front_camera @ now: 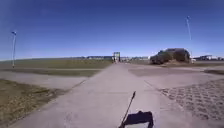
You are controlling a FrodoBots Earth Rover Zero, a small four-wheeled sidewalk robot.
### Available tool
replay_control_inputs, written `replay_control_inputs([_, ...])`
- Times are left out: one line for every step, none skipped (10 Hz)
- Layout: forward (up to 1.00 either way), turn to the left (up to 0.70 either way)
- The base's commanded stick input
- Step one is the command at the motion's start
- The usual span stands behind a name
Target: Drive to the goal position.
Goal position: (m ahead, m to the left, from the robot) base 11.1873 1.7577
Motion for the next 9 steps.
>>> replay_control_inputs([1.0, 0.0])
replay_control_inputs([1.0, 0.0])
replay_control_inputs([1.0, 0.0])
replay_control_inputs([1.0, 0.0])
replay_control_inputs([1.0, 0.0])
replay_control_inputs([1.0, 0.0])
replay_control_inputs([1.0, 0.0])
replay_control_inputs([1.0, 0.0])
replay_control_inputs([1.0, 0.0])
